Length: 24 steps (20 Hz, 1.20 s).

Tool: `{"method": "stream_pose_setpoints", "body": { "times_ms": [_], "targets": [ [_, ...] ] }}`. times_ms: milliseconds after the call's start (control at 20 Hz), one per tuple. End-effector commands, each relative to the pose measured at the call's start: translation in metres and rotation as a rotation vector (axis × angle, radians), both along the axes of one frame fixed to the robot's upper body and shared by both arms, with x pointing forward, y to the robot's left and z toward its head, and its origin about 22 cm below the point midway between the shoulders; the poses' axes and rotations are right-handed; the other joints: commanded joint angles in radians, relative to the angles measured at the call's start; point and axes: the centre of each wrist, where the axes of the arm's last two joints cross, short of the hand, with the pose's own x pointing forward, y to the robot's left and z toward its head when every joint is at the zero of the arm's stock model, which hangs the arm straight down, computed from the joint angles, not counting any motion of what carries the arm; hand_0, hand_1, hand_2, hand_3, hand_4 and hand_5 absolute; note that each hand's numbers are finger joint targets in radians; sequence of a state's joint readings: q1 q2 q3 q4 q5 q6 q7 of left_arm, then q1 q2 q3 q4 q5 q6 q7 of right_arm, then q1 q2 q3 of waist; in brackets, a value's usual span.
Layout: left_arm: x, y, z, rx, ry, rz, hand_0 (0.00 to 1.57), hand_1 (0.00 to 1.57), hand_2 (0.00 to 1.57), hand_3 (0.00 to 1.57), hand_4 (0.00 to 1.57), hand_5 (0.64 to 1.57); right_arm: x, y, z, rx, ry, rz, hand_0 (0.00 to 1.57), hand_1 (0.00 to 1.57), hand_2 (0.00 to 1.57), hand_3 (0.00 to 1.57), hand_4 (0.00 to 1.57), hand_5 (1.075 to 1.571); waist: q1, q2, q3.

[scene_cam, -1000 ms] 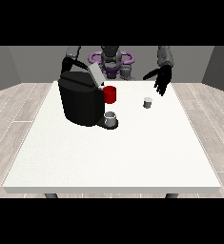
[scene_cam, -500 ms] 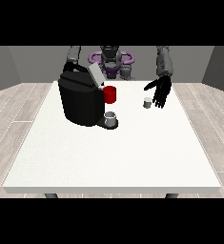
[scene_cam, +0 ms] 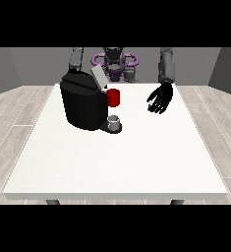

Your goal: Insert the coffee pod into the coffee machine and close the lid

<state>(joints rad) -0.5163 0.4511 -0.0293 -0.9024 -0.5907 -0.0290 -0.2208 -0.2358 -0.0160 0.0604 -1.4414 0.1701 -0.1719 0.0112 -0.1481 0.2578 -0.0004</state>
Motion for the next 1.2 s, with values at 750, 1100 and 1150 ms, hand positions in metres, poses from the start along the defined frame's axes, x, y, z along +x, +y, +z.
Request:
{"method": "stream_pose_setpoints", "body": {
  "times_ms": [750, 1100, 1150],
  "targets": [
    [0.015, -0.017, -0.017, 0.306, 0.190, -0.125, 0.87, 0.87, 1.02, 0.92, 0.41, 1.571, 0.012, -0.024, -0.040, 0.032, 0.122, -0.045, 0.00, 0.00, 0.00, 0.00, 0.00, 1.571, 0.040, -0.068, 0.0005],
    [0.025, -0.017, -0.006, 0.175, 0.087, -0.166, 1.37, 1.37, 1.37, 1.30, 0.48, 1.571, 0.013, -0.036, -0.038, -0.049, 0.134, -0.098, 0.00, 0.00, 0.00, 0.00, 0.00, 1.571, 0.043, -0.076, 0.0002],
    [0.031, -0.013, 0.005, 0.116, 0.048, -0.158, 1.42, 1.42, 1.40, 1.33, 0.49, 1.571, 0.006, -0.029, -0.045, -0.066, 0.113, -0.070, 0.00, 0.00, 0.00, 0.00, 0.00, 1.571, 0.027, -0.049, 0.0000]
  ]
}}
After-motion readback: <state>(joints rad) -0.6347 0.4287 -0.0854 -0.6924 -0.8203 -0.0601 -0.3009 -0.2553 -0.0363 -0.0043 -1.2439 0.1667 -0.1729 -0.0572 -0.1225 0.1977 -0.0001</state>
